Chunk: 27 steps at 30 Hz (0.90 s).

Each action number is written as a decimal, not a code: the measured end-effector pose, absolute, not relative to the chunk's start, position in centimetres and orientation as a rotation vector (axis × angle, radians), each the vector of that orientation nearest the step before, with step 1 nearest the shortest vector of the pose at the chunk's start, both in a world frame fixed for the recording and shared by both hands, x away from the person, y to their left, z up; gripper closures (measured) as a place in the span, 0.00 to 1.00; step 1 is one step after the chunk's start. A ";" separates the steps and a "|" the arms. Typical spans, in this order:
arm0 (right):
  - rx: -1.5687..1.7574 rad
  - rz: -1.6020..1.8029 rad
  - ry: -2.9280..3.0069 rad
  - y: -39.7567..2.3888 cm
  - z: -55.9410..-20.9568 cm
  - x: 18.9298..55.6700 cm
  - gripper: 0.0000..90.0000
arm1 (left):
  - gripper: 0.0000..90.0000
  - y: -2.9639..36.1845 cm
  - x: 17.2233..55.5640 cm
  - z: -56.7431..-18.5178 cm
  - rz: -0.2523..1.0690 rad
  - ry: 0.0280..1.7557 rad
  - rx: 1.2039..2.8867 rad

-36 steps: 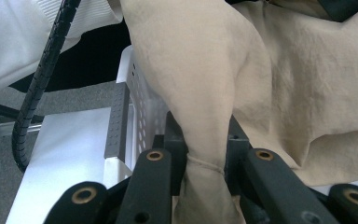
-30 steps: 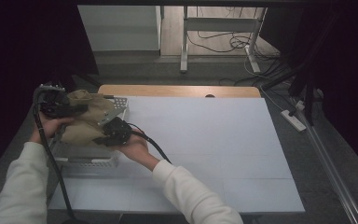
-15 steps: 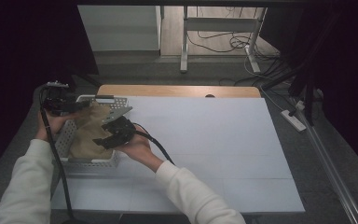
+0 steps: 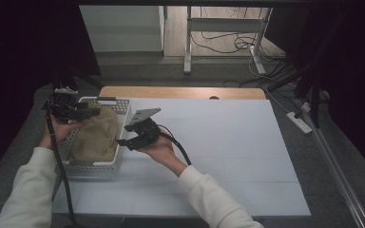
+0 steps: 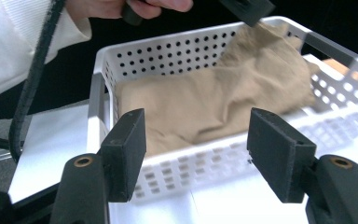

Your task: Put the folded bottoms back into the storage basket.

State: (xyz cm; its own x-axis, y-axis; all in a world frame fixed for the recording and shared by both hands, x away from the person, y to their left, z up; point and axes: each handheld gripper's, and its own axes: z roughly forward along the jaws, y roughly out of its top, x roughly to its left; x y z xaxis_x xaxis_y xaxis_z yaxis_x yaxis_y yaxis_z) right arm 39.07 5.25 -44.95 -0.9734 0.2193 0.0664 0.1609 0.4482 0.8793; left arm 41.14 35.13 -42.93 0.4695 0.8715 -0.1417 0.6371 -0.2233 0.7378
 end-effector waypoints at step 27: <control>0.479 1.533 2.540 -11.2 -44.5 38.0 0.40 | 0.32 25.5 35.2 -43.5 0.350 1.124 1.972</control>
State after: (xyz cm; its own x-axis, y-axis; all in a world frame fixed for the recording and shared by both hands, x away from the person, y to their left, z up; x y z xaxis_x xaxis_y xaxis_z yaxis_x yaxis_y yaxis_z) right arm 37.97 -11.25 -44.45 -0.9403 0.3372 0.0468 0.1987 0.4317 0.8799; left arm 35.21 25.45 -43.46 0.5631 0.8129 -0.1486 0.5849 -0.2650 0.7666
